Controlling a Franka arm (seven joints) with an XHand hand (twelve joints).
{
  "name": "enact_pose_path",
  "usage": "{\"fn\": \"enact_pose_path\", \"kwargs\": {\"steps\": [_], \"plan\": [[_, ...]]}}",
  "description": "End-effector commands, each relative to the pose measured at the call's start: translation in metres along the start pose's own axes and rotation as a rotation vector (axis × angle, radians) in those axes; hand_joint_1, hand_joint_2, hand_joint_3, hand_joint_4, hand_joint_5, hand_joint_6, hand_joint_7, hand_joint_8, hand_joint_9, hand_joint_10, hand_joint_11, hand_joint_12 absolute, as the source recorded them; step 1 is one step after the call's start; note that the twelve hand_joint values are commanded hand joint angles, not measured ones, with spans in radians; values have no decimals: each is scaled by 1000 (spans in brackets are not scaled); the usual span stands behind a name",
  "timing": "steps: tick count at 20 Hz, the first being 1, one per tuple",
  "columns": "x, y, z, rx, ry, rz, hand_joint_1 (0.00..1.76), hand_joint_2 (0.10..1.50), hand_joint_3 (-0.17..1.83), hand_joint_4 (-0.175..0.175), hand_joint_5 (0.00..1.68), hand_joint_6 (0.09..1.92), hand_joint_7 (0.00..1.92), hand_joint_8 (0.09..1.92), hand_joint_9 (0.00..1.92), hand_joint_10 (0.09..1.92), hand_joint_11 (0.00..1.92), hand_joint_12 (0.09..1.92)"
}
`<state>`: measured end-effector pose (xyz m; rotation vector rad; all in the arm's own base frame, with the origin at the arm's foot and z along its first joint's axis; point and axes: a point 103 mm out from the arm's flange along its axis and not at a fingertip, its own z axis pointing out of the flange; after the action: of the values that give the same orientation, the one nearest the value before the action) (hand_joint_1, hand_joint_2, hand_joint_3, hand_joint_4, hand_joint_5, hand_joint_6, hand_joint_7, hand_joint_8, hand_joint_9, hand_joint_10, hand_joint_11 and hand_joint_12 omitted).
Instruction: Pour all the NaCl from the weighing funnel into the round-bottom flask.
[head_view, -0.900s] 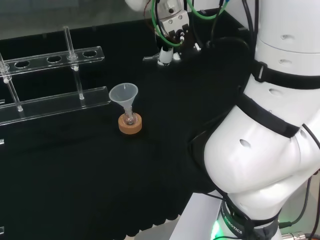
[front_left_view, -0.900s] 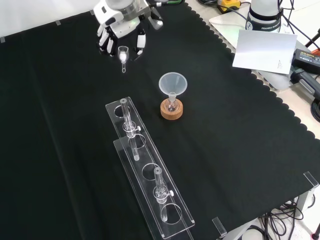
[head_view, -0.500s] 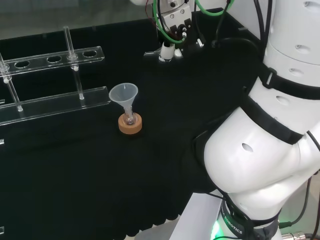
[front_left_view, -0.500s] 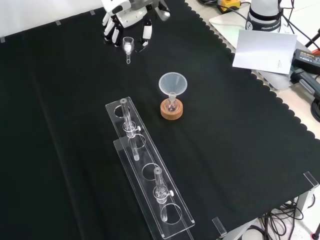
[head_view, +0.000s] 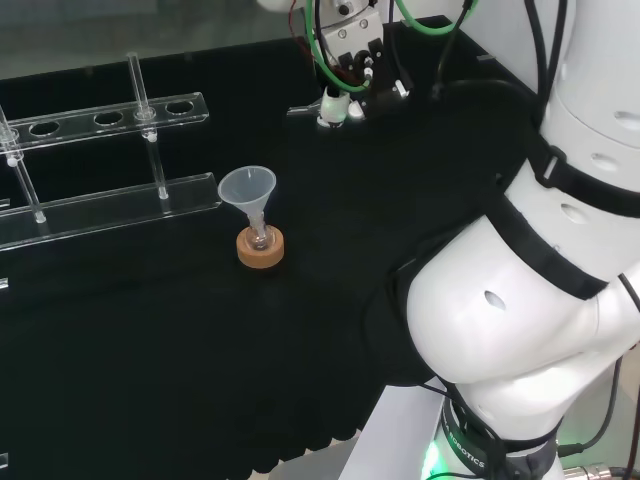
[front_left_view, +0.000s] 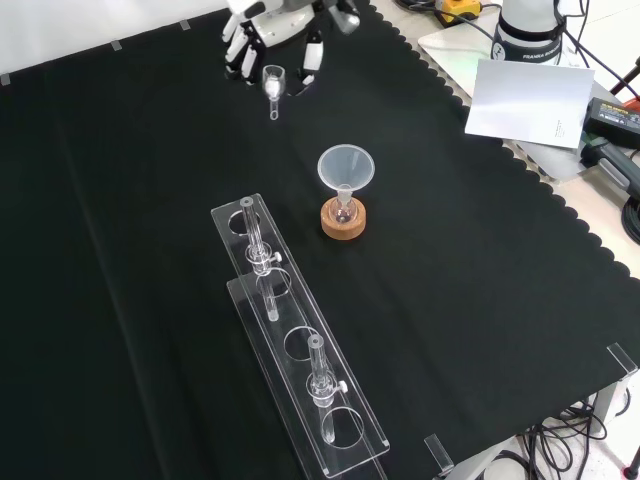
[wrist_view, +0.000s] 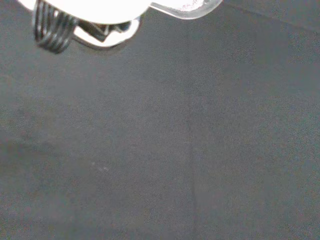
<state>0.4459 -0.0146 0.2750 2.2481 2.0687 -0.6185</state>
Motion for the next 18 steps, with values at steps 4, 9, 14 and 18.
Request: {"fn": "enact_pose_path", "kwargs": {"steps": [4, 9, 14, 18], "plan": [[39, -58, -7, 6, -60, -33, 1109, 692, 616, 175, 1226, 741, 579, 673, 915, 388, 712, 1120], [48, -70, -9, 10, -83, -45, 1109, 692, 616, 175, 1225, 743, 579, 673, 916, 387, 715, 1118], [58, -74, -9, 28, -139, -53, 1109, 692, 617, 175, 1225, 744, 579, 674, 918, 386, 719, 1115], [64, -74, -10, 33, -165, -57, 1109, 691, 618, 175, 1225, 745, 579, 674, 918, 385, 721, 1113]]}}
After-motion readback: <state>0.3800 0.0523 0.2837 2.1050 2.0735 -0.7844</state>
